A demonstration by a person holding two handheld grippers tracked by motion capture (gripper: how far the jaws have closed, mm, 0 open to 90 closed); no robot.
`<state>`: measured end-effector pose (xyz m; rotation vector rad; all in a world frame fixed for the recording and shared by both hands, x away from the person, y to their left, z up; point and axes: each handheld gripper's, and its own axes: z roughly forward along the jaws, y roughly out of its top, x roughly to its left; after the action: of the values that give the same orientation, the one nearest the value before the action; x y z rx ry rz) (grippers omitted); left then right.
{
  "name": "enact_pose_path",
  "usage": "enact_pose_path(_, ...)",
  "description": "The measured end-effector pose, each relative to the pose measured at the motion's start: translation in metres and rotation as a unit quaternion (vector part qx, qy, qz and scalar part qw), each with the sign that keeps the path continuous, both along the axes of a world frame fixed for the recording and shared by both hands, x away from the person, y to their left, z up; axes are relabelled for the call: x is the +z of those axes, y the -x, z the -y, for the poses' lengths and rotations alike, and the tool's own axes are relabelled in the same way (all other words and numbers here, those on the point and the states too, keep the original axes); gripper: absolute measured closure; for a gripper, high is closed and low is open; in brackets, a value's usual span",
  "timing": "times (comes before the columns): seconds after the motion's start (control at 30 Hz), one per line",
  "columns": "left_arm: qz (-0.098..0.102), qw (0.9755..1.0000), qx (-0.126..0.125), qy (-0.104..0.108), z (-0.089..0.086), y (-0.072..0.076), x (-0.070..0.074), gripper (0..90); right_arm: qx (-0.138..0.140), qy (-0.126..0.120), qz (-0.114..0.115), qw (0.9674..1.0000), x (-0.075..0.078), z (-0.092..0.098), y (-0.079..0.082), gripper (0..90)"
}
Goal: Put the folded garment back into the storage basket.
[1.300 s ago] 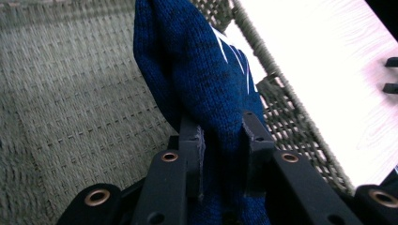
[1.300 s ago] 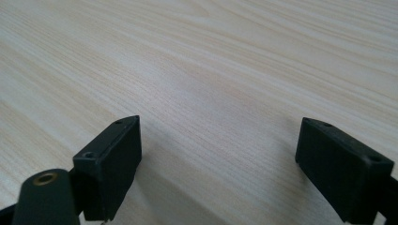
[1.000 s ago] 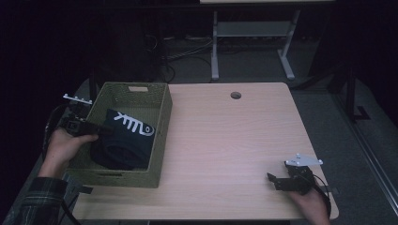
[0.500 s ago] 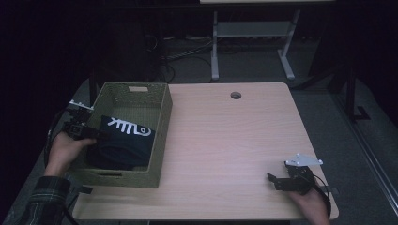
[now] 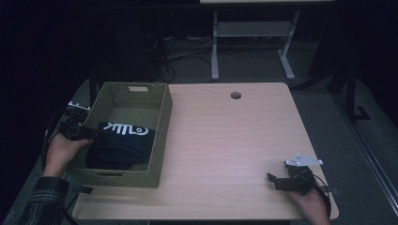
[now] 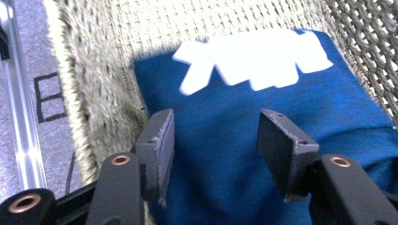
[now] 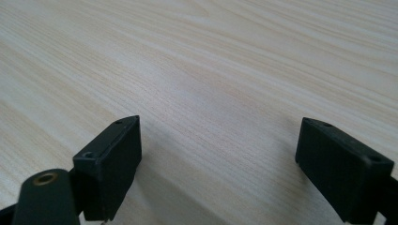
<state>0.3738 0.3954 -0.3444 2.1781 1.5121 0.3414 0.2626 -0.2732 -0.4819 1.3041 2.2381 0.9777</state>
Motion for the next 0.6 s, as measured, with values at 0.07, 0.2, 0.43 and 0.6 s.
enact_pose_path(0.07,0.005,1.0,0.001,0.004,0.0,0.002,0.004,42.6,0.0,0.0,0.0,1.0,0.0,0.0,0.0,14.5)
enact_pose_path(0.2,0.02,0.9996,-0.005,0.017,0.005,0.004,0.01,36.0,0.0,0.0,0.0,1.0,0.0,0.0,0.0,14.5)
enact_pose_path(0.43,0.035,0.9987,-0.021,0.031,0.025,0.005,0.02,23.0,0.0,0.0,0.0,1.0,0.0,0.0,0.0,14.5)
enact_pose_path(0.6,0.046,0.9977,-0.037,0.032,0.042,0.006,0.026,14.6,0.0,0.0,0.0,1.0,0.0,0.0,0.0,14.5)
